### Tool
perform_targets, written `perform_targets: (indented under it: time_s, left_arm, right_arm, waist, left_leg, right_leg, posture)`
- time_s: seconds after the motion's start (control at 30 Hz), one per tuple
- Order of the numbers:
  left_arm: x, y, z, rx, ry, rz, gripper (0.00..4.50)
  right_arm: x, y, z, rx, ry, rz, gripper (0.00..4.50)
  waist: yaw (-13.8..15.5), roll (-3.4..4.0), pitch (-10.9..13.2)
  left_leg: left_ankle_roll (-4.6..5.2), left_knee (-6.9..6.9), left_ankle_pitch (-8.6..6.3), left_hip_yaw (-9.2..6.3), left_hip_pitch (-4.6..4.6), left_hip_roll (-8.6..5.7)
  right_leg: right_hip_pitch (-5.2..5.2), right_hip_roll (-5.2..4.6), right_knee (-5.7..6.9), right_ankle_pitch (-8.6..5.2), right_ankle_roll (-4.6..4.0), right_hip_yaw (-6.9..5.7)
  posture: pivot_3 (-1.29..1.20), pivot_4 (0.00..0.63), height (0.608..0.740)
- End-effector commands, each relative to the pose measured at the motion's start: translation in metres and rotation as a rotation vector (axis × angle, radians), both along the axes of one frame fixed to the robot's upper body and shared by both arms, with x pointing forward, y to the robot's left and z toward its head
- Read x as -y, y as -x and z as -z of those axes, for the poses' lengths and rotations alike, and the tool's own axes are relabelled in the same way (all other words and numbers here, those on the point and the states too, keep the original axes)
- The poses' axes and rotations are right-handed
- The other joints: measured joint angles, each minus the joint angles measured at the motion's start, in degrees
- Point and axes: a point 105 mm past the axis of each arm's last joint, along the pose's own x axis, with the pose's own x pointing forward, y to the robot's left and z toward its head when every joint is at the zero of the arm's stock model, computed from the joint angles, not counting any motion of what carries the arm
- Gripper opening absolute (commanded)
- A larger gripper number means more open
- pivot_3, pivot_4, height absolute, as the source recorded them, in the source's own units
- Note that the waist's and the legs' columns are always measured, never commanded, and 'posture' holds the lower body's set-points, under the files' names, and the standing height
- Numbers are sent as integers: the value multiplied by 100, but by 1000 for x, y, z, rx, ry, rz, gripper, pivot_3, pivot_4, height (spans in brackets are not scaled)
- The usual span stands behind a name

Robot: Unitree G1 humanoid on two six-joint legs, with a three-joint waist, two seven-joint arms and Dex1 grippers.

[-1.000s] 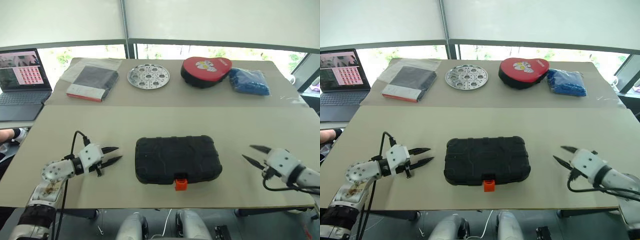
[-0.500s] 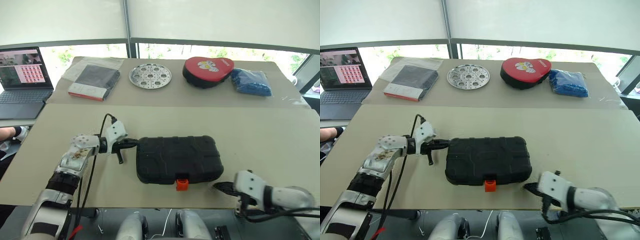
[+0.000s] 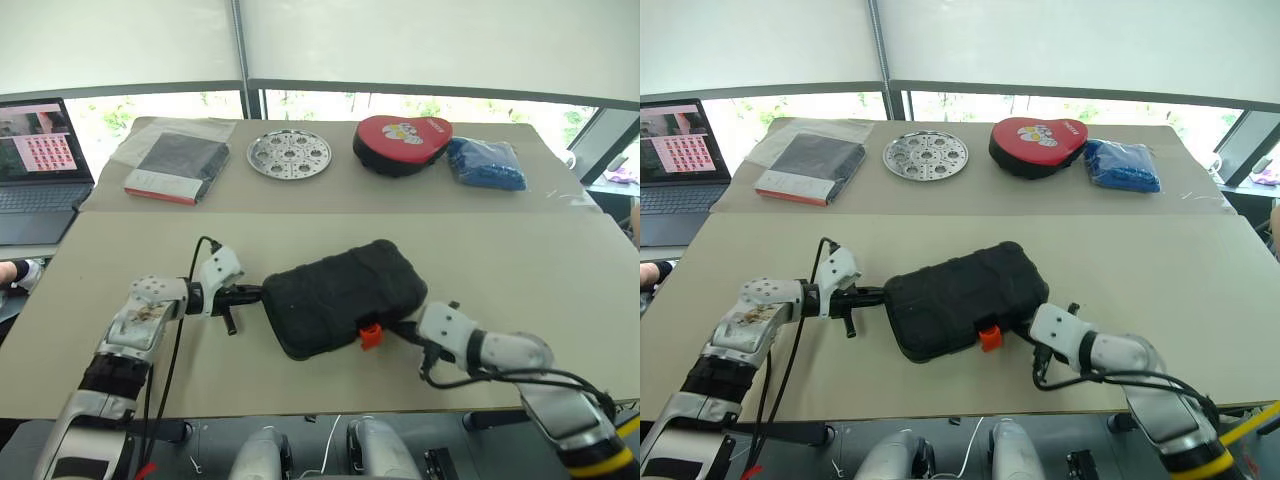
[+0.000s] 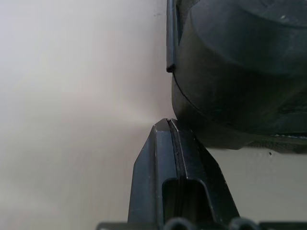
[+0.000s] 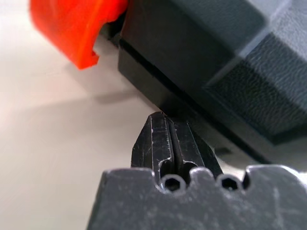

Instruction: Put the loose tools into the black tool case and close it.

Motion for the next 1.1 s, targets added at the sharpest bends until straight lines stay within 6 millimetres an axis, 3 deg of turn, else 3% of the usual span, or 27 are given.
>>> perform_targets:
  time_s: [0.03, 0.17, 0.3, 0.4, 0.57, 0.7, 0.83, 1.0, 1.1]
  left_arm:
    - [1, 6, -17, 32, 55, -13, 0]
    - [-3, 13, -22, 46, 68, -23, 0]
    - [-17, 4, -49, 38, 149, -50, 0]
    - [-3, 9, -78, -37, 161, 111, 0]
    - [45, 10, -104, -41, 200, 305, 0]
    - [94, 6, -98, 8, 191, 410, 0]
    - [121, -6, -84, 55, 141, 406, 0]
    - [138, -10, -73, 32, 135, 391, 0]
    - [137, -12, -58, 17, 52, 363, 0]
  right_arm:
    - [6, -17, -5, 59, 5, 31, 74]
    - [16, -22, -6, 68, 6, 56, 74]
    - [32, -12, -18, 68, -39, 108, 74]
    - [37, 13, -28, 14, -105, 119, 74]
    - [27, 42, -14, -127, -125, 91, 74]
    - [11, 49, 1, -174, -137, 88, 74]
    - [-2, 46, 5, -172, -174, 101, 74]
    - [-15, 42, 7, -146, -188, 88, 74]
    - [-22, 39, 7, -133, -203, 82, 74]
  waist:
    - [26, 2, 2]
    - [52, 3, 2]
    - [116, 3, 6]
    - [202, 4, 10]
    - [181, 6, 9]
    - [159, 3, 12]
    - [144, 1, 12]
    - [60, 1, 12]
    - [48, 1, 12]
  left_leg:
    - [-1, 0, 1, 0, -1, 0]
    - [-1, 0, 1, -1, -2, 0]
    - [-1, 2, 1, -3, -3, -1]
    - [-3, 1, 3, -9, -19, -5]
    - [-2, 2, 2, -9, -17, -14]
    - [6, 4, -3, -8, -11, -20]
    - [7, 5, -3, -11, -11, -28]
    - [6, 3, -3, -16, -9, -19]
    - [6, 3, -3, -18, -10, -17]
  right_leg:
    - [-1, 0, 5, 0, 0, 0]
    - [-1, -3, 7, -2, -2, -2]
    - [0, -5, 7, -2, -2, -5]
    - [-10, -3, 9, -9, 1, -17]
    - [1, -5, 7, -18, 11, -11]
    - [9, -1, 2, -21, 15, -1]
    - [10, 2, 0, -21, 15, 3]
    - [9, 9, 3, -23, 9, 4]
    - [8, 7, 4, -23, 9, 1]
  posture:
    - [0, 150, 740]
    - [0, 150, 740]
    - [0, 150, 740]
    - [0, 150, 740]
    - [0, 150, 740]
    - [0, 150, 740]
    - [0, 150, 740]
    - [0, 150, 740]
    - [0, 150, 740]
